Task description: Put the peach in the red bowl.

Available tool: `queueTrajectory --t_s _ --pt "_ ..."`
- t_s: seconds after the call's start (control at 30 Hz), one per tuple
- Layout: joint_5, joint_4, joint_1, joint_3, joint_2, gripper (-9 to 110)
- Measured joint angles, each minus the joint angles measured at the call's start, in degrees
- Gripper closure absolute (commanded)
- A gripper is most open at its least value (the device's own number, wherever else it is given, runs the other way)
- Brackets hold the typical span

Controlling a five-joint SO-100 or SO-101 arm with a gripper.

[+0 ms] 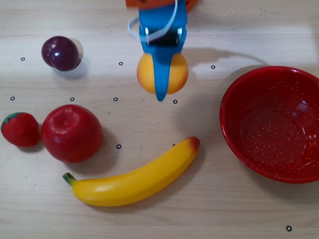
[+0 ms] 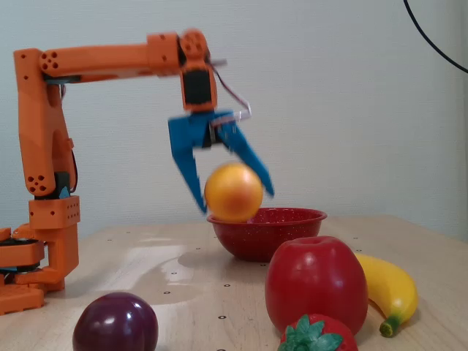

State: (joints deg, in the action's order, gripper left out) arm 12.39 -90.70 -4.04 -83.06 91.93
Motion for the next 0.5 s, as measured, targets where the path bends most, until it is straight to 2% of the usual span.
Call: queueTrajectory --t_s 0.3,0.5 --pt "-5.4 -5.4 2.4 11.6 8.8 101" --pt "-11.9 4.4 13.0 11.7 11.8 101"
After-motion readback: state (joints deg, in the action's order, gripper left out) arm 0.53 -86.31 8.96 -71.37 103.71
